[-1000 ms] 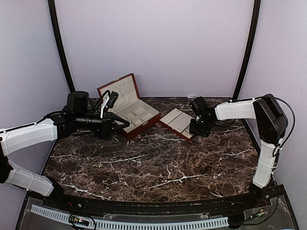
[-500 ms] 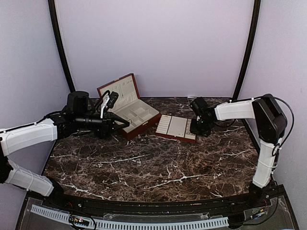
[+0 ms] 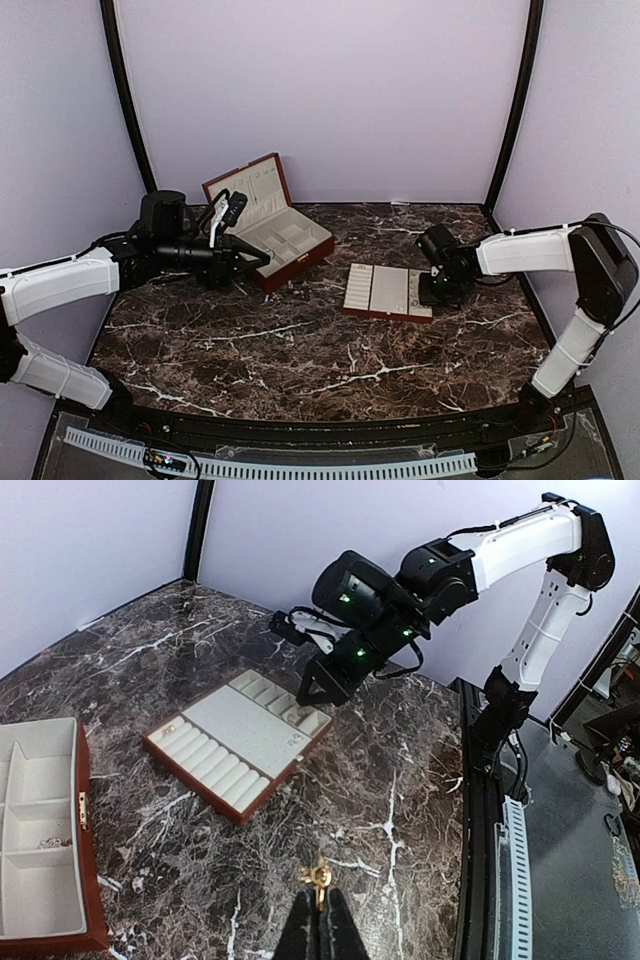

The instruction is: Organize the mixed jewelry

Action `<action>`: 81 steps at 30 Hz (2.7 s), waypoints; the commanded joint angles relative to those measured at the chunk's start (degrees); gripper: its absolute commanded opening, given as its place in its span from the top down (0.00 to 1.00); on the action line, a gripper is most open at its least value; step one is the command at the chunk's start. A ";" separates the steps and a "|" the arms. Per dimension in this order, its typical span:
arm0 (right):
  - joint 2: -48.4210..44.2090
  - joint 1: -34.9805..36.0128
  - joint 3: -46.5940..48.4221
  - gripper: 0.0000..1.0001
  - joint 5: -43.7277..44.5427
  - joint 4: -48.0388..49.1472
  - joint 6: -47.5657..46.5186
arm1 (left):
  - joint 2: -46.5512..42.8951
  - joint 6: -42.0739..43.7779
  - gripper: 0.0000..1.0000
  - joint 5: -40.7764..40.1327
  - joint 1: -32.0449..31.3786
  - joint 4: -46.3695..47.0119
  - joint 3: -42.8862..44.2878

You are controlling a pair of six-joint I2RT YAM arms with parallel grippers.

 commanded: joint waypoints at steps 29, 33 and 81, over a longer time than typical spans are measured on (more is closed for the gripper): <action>-18.17 19.55 4.67 0.56 -13.48 -0.16 -10.95 | 9.30 4.63 1.00 7.54 -10.19 -6.96 3.39; -17.32 22.93 7.05 0.58 -20.37 5.25 -13.66 | 10.84 1.70 1.00 11.18 -11.11 -4.21 2.88; -6.99 30.98 12.87 1.00 -35.59 14.76 -16.34 | 12.01 1.00 1.00 13.85 -12.37 -3.10 2.72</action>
